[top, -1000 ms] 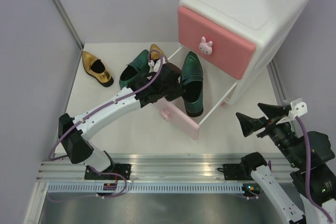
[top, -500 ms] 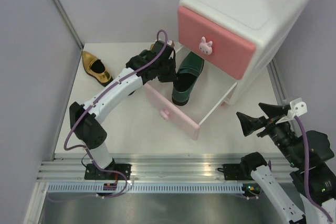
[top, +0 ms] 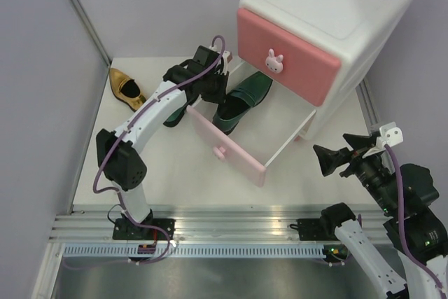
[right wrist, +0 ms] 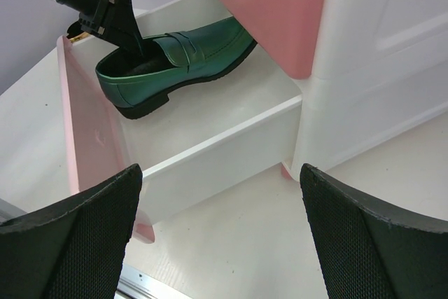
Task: Place and organize the shoes in the shoe cabinet
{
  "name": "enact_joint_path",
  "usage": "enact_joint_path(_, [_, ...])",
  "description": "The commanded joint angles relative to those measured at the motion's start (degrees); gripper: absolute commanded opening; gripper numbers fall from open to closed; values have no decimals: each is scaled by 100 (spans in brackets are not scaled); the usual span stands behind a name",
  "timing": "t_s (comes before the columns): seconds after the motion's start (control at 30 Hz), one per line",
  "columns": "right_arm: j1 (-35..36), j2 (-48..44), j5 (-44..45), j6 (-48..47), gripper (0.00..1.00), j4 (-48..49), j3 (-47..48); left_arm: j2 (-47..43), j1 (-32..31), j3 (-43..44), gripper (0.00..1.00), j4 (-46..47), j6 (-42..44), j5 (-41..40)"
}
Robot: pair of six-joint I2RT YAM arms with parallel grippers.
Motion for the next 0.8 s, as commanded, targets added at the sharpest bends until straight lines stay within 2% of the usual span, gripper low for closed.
enact_joint_path(0.0, [3, 141, 122, -63, 98, 122, 168, 191, 148, 466, 2, 505, 378, 257])
enact_joint_path(0.2, [3, 247, 139, -37, 98, 166, 150, 359, 219, 467, 2, 681, -26, 72])
enact_joint_path(0.5, [3, 203, 254, 112, 98, 219, 62, 447, 210, 388, 2, 839, -26, 239])
enact_joint_path(0.77, [3, 116, 289, 244, 98, 272, -60, 323, 17, 124, 3, 980, -193, -121])
